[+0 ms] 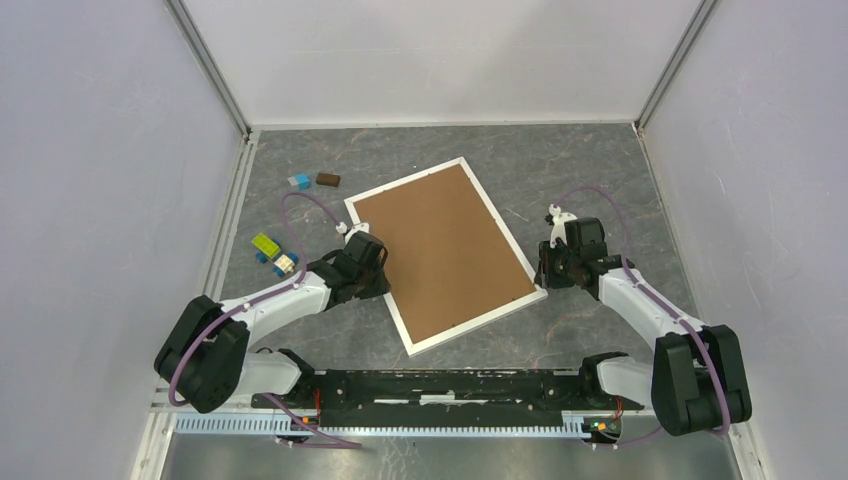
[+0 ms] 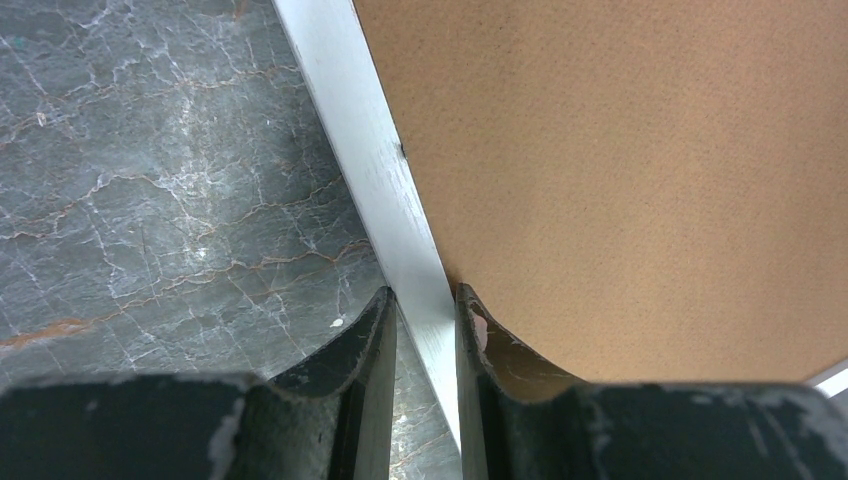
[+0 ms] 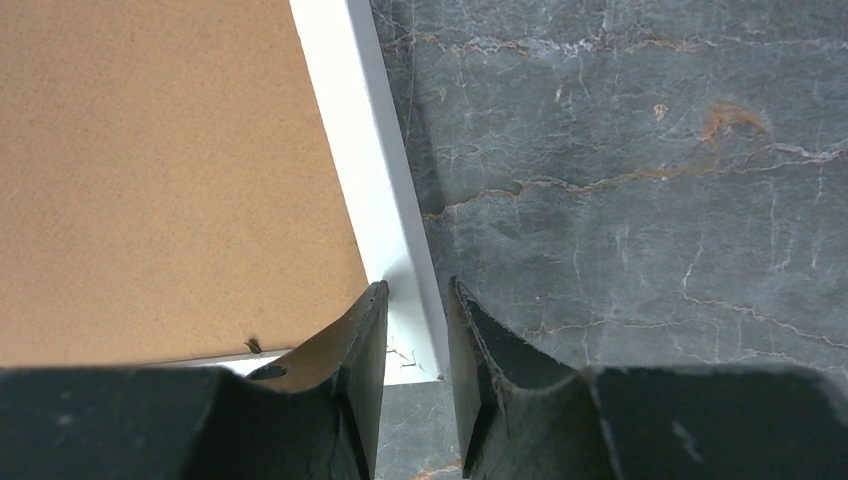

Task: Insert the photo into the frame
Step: Install the photo frame at the center of the board.

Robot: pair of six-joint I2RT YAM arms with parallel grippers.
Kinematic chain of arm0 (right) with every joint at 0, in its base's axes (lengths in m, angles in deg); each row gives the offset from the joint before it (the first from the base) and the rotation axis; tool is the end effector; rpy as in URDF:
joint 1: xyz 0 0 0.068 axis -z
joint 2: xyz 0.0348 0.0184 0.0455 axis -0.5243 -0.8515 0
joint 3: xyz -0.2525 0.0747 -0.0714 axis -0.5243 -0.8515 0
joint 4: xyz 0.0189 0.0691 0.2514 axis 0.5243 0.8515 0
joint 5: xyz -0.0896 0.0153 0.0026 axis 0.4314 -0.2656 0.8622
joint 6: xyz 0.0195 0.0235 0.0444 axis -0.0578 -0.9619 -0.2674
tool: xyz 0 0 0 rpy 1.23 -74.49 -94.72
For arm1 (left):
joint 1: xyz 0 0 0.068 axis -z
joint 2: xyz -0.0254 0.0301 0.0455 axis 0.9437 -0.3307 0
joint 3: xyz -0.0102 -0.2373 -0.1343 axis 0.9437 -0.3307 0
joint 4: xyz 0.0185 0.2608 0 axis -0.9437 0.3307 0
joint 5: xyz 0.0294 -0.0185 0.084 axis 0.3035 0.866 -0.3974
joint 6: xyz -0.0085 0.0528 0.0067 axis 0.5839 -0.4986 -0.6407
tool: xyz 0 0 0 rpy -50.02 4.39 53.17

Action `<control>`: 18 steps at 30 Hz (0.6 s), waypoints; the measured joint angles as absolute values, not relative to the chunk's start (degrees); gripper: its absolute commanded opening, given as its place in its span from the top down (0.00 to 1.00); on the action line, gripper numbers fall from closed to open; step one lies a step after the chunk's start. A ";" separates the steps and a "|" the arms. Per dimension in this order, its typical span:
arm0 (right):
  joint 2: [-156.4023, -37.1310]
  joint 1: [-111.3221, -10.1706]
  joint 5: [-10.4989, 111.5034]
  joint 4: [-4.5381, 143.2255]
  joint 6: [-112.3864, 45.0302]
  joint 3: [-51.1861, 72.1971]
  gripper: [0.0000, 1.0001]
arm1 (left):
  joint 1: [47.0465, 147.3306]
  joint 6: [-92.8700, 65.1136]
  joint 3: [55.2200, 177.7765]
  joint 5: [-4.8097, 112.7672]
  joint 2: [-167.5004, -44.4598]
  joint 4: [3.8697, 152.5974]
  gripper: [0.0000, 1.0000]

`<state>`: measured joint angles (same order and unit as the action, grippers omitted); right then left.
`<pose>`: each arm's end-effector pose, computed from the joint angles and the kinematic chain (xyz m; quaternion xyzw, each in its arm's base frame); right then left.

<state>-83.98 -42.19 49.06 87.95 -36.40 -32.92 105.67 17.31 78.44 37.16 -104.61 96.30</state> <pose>0.2131 0.0454 0.1733 -0.0322 0.9512 0.1263 0.2796 0.1956 -0.1304 0.1657 -0.0865 0.9497 -0.1280 0.2725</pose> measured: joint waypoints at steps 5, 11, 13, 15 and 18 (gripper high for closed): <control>-83.41 -42.56 48.54 88.96 -36.40 -33.01 0.67 | 105.67 17.31 78.44 37.16 -104.61 96.30 0.98; -83.45 -43.28 48.76 88.58 -36.34 -33.12 0.67 | 105.63 17.31 78.44 37.23 -104.61 96.30 0.98; -83.74 -43.37 48.71 88.34 -36.36 -33.10 0.67 | 105.63 17.28 78.44 37.23 -104.61 96.28 0.98; -84.20 -43.76 48.78 87.18 -36.40 -33.10 0.67 | 105.63 17.28 78.44 37.23 -104.61 96.30 0.98; -85.90 -45.55 49.17 85.96 -36.49 -33.03 0.67 | 105.63 17.26 78.44 37.05 -104.61 96.26 0.98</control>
<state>-85.90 -45.55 49.17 85.96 -36.49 -33.03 105.63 17.26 78.44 37.05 -104.61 96.26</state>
